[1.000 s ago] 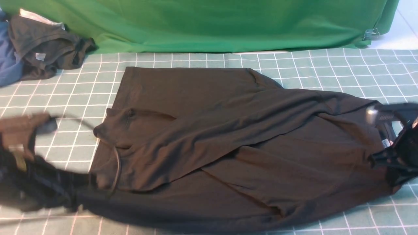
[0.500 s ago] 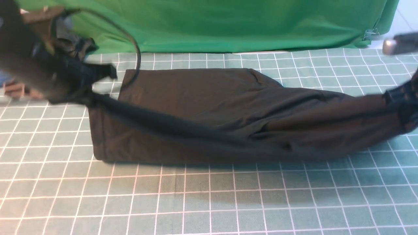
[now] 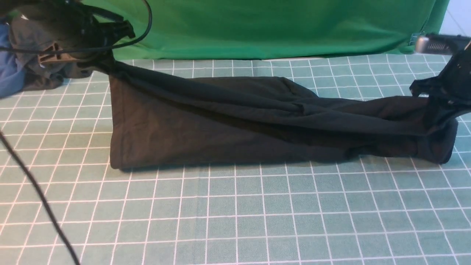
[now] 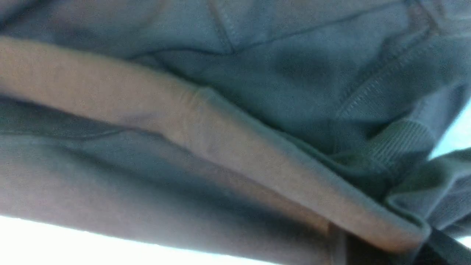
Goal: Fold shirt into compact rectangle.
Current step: 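Fold the black garment in half by bringing its near edge over to the far edge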
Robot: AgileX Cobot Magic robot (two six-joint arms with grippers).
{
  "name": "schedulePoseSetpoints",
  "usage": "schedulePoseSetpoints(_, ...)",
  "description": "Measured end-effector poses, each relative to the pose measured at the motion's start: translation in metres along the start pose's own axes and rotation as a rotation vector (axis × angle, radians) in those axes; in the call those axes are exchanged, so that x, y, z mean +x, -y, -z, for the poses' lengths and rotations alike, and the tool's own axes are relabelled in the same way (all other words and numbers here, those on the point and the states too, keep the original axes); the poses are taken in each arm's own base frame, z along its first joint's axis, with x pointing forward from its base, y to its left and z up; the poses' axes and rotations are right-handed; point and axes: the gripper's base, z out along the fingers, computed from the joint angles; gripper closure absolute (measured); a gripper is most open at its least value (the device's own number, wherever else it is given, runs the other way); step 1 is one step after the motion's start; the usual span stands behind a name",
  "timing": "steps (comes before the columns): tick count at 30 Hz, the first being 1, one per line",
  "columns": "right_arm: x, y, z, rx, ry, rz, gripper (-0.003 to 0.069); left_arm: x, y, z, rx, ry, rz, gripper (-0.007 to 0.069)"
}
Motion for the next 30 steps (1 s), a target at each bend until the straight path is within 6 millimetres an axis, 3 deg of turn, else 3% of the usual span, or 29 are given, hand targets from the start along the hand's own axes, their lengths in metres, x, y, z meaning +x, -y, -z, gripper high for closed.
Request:
schedulePoseSetpoints(4,-0.013,0.002,-0.005,0.001,0.032,0.002,0.0601,-0.016,-0.001,-0.018,0.013,0.011,0.021,0.0612)
schedulePoseSetpoints(7,-0.025,0.003,-0.003,0.009,0.114,-0.017,0.0554,-0.021,0.000,-0.033,0.018,0.007,0.027,0.0612)
schedulePoseSetpoints(14,-0.043,0.005,0.004,0.036,0.308,-0.021,0.0214,-0.018,-0.003,-0.059,0.006,-0.035,0.037,0.0612)
schedulePoseSetpoints(17,-0.047,0.000,0.022,0.017,0.325,-0.017,0.0159,-0.021,-0.003,-0.057,0.012,-0.017,0.038,0.0612)
schedulePoseSetpoints(19,-0.041,-0.007,0.036,-0.033,0.273,-0.011,0.0172,-0.024,-0.001,-0.054,0.021,0.002,0.039,0.0612)
schedulePoseSetpoints(23,-0.030,-0.028,0.046,-0.083,0.221,0.080,0.0331,-0.026,0.001,-0.053,0.043,0.013,0.052,0.0612)
schedulePoseSetpoints(26,-0.023,-0.053,0.022,-0.105,0.139,0.178,0.0565,-0.027,0.002,-0.053,0.048,0.020,0.054,0.0612)
schedulePoseSetpoints(27,-0.023,-0.055,0.022,-0.105,0.137,0.186,0.0573,-0.027,0.002,-0.053,0.049,0.021,0.054,0.0612)
schedulePoseSetpoints(29,-0.024,-0.072,-0.008,-0.114,0.089,0.258,0.0621,-0.028,0.002,-0.053,0.052,0.034,0.055,0.0612)
schedulePoseSetpoints(30,-0.025,-0.073,-0.010,-0.113,0.093,0.262,0.0624,-0.028,0.002,-0.053,0.053,0.035,0.055,0.0612)
